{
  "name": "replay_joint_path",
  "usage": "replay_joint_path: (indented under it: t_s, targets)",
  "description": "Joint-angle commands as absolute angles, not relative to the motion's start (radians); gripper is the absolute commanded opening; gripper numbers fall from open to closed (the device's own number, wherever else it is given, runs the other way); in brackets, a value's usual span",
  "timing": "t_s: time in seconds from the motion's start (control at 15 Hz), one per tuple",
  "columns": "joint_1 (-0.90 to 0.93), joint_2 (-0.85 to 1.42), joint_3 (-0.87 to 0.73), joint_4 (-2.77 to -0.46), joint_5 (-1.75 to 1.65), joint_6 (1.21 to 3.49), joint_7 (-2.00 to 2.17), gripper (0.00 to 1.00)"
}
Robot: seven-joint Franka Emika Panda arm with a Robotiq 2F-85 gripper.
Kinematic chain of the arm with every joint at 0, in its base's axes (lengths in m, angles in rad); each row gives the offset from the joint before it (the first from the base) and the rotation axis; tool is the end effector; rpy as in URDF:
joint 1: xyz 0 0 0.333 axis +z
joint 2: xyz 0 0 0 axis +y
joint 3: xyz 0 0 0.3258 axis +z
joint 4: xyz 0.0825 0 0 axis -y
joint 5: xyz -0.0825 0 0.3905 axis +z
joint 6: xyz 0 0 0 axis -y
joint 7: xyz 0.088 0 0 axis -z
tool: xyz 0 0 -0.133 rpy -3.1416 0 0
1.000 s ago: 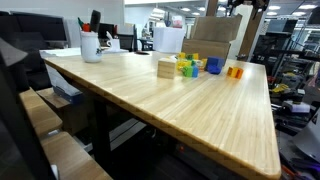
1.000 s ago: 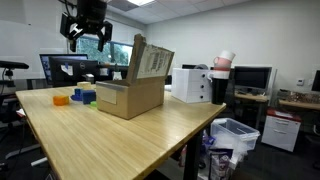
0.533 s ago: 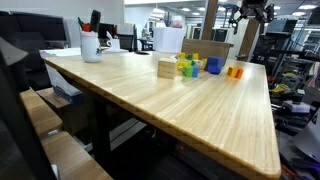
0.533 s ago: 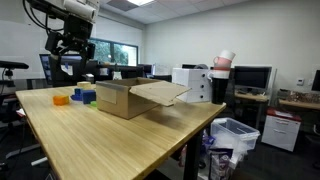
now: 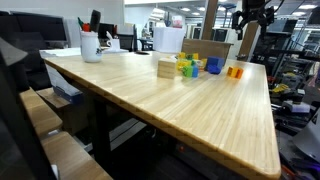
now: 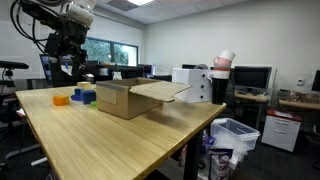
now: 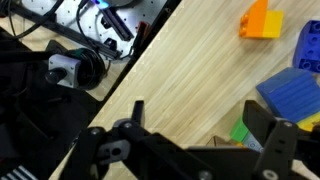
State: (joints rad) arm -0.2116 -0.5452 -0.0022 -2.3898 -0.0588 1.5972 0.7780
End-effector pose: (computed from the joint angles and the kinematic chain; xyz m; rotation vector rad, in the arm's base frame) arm 0.3430 -0.0824 0.4779 2.6448 -1.4149 -0.3342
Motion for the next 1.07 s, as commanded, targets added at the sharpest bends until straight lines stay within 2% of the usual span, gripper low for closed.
replay_joint_path:
  t_s: [0.0, 1.0]
  targets:
    - [-0.179, -0.580, 0.005, -2.433, -0.126, 1.646, 0.656, 1.00]
    - [-0.046, -0.571, 0.016, -2.382, -0.207, 1.654, 0.161, 1.00]
